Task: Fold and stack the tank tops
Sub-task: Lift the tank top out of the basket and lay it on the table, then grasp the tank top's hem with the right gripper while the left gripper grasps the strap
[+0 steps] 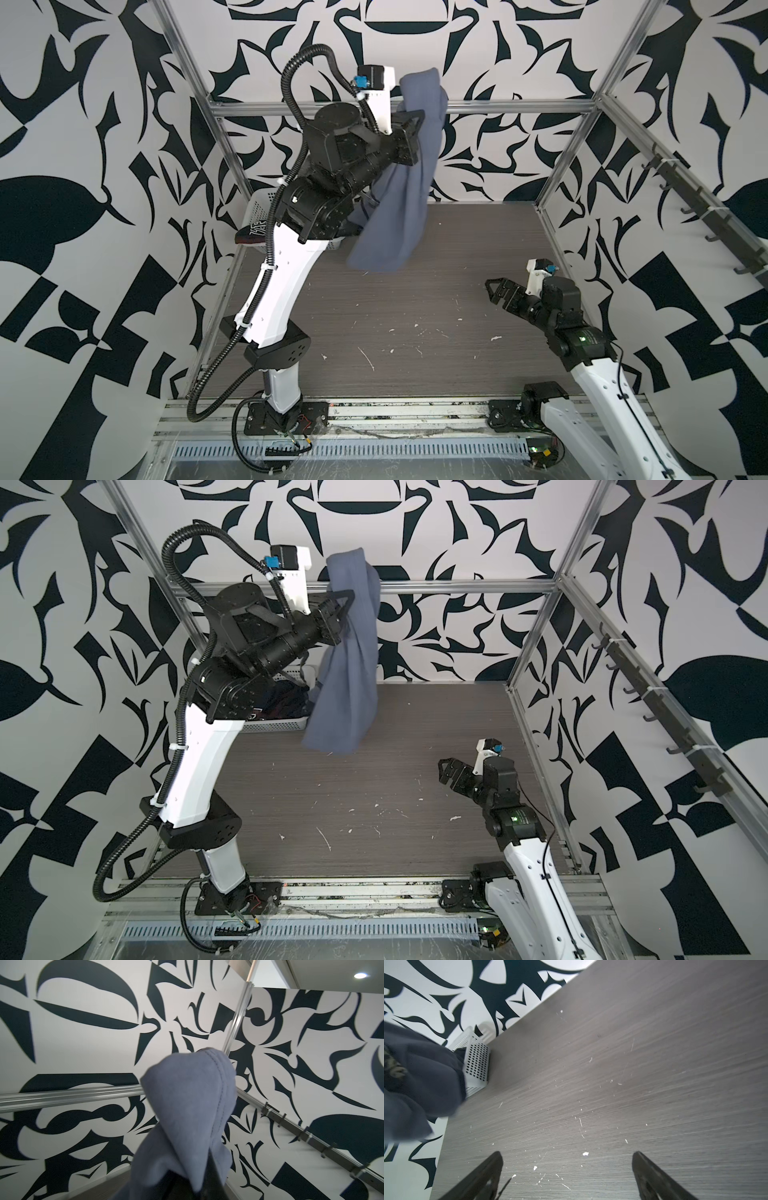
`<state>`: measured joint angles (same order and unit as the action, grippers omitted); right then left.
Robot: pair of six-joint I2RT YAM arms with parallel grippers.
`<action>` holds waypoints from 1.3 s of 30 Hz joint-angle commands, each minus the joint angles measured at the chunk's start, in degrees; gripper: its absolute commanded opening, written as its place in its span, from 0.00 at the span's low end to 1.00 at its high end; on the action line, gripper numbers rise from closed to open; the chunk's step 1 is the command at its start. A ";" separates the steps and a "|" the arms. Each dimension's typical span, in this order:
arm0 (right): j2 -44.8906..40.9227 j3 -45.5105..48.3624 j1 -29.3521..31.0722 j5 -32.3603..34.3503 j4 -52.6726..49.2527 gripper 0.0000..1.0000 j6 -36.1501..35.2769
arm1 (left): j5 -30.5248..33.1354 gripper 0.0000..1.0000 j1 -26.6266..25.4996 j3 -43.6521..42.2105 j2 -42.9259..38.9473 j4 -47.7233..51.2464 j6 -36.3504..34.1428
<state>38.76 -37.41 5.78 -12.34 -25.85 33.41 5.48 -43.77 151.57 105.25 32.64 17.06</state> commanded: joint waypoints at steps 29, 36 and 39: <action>3.10 -1.47 0.35 6.36 -6.89 1.00 -3.18 | 8.48 0.81 -9.13 -53.02 4.58 12.84 23.54; 0.66 1.51 0.31 5.73 -7.21 0.99 -2.19 | 5.97 0.76 -13.57 -42.27 17.47 13.70 25.05; 0.35 2.79 0.28 4.68 -6.90 0.99 -1.74 | 5.27 0.69 -13.53 -40.02 20.77 13.76 25.50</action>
<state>39.70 -35.53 5.78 -7.27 -33.21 30.70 12.05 -57.71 108.77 124.55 44.07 40.80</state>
